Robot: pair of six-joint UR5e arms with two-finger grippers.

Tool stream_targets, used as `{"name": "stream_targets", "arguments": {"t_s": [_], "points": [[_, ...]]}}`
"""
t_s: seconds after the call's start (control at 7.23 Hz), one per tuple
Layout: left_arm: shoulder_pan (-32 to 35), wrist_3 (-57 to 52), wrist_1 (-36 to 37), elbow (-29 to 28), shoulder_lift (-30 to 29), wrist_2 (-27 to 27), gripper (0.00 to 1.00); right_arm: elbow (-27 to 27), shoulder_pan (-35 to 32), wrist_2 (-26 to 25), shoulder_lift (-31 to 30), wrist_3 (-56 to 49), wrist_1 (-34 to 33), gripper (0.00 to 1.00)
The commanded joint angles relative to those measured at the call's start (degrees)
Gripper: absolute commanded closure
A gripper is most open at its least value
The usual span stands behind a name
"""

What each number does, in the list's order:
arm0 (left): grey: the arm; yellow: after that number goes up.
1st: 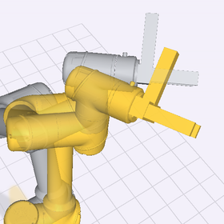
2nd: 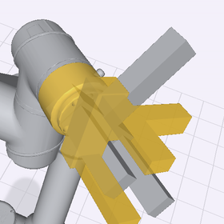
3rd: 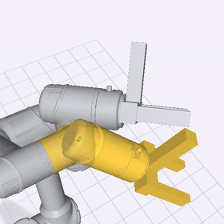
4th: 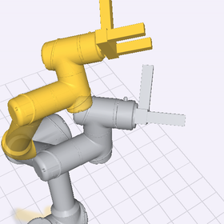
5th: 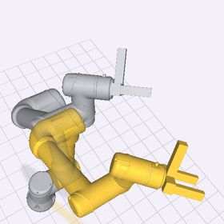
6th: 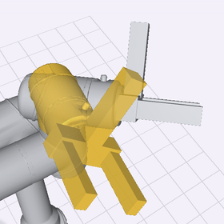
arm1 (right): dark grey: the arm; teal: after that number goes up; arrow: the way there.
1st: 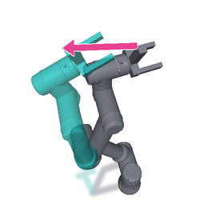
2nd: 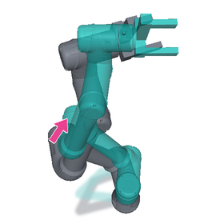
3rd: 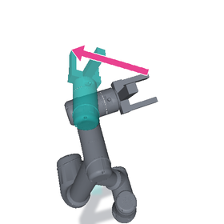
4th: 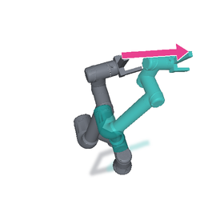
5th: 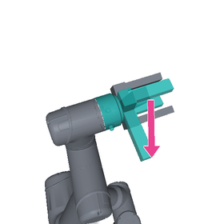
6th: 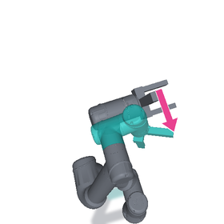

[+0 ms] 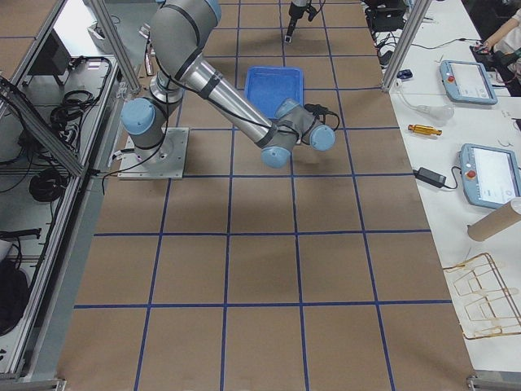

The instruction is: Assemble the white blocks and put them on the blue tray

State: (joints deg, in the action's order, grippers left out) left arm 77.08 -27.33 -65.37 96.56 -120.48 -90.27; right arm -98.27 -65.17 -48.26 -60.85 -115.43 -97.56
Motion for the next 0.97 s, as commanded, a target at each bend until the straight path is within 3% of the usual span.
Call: {"name": "stream_targets", "arguments": {"t_s": [0.0, 0.55, 0.83], "points": [[0.0, 0.3, -0.3, -0.1, 0.1, 0.0, 1.00, -2.5, 1.0, 0.6, 0.5, -5.5, -0.2, 0.04], [3.1, 4.4, -3.8, -4.3, 3.7, 0.0, 1.00, -3.1, 2.0, 0.8, 4.2, -8.6, -3.2, 0.05], [10.9, 14.1, -6.7, -6.6, 6.4, 0.6, 1.00, -3.2, 2.0, 0.8, 4.9, -8.3, -5.3, 0.20]]}}
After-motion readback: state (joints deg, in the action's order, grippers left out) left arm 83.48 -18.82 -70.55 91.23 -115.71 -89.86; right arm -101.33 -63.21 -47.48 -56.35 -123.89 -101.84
